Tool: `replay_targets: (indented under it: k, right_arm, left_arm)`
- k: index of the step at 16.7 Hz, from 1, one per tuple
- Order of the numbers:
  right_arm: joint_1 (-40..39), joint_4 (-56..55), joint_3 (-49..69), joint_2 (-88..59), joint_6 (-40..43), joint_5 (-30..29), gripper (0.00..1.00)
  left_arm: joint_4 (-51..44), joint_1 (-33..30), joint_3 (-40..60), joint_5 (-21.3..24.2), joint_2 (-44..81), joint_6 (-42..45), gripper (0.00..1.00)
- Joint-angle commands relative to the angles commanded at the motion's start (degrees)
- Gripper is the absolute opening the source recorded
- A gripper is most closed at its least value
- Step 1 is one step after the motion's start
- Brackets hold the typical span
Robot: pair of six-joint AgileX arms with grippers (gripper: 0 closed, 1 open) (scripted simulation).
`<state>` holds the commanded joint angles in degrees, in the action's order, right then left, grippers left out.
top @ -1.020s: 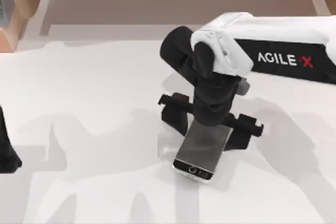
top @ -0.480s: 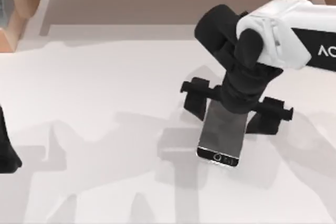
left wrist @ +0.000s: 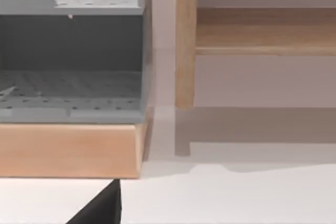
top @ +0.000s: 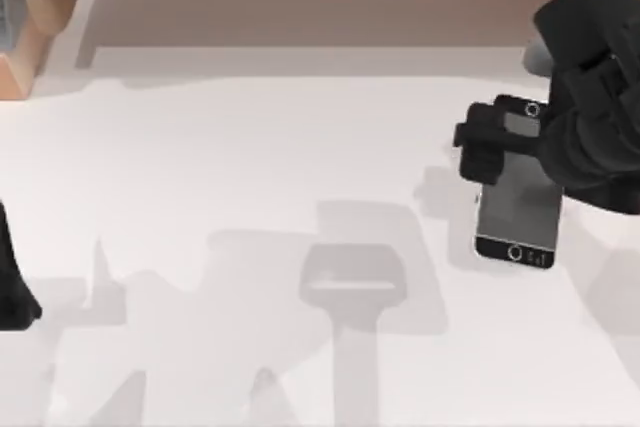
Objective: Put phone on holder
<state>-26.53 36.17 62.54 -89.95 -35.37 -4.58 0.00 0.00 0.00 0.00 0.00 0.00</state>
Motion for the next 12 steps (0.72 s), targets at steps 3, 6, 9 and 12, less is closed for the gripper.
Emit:
replay_targets:
  k: [3,6,9,12]
  right_arm:
    - [3.6,-5.5,-4.8,5.7,5.5,-1.7,0.0]
    - [7.2,-10.8,-8.8,10.2,10.3,-3.7,0.0]
    - [10.8,-15.7,-12.6,13.4,14.6,-5.7,0.0]
    - [14.8,-20.2,-16.0,15.7,18.4,-7.4,0.0]
  left_arm:
    - [0.0,0.0,0.0,0.0,0.0,0.0,1.0]
    - [0.0,0.0,0.0,0.0,0.0,0.0,1.0]
    - [0.0,0.0,0.0,0.0,0.0,0.0,1.0]
    - [0.0,0.0,0.0,0.0,0.0,0.0,1.0]
